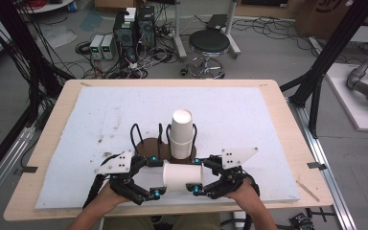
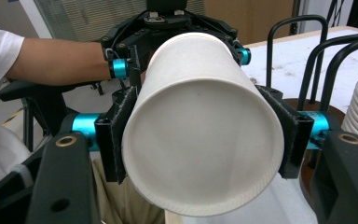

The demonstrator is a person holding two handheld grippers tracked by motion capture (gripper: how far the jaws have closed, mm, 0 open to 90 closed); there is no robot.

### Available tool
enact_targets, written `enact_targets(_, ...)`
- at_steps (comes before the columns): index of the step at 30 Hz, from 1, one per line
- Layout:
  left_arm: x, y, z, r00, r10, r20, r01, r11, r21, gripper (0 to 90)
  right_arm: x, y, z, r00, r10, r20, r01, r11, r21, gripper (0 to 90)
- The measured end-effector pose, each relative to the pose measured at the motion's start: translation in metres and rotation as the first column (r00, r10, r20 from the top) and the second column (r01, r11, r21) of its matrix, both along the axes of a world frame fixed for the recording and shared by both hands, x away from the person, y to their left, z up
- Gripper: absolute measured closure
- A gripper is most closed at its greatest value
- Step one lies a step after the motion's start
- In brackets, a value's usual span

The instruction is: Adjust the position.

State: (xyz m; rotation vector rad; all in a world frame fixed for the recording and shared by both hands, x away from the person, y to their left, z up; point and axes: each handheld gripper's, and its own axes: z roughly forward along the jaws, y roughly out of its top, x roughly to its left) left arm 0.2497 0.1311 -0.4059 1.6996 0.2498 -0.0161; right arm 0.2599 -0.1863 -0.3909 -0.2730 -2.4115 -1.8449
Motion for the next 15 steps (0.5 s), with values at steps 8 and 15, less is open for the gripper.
enact_targets(8,0.001,-0.010,0.001,0.9997,-0.022,0.005,0.022,0.9998,0.001,17.0,0.000,0.001,-0.001,0.9998,0.017,-0.002,-0.017,1.000,0.011,35.0)
enact_targets(15,-0.001,-0.020,0.002,0.9991,-0.033,0.026,0.032,0.9988,0.038,16.9,0.000,0.004,-0.002,0.9994,0.033,-0.007,-0.033,0.999,0.011,35.0)
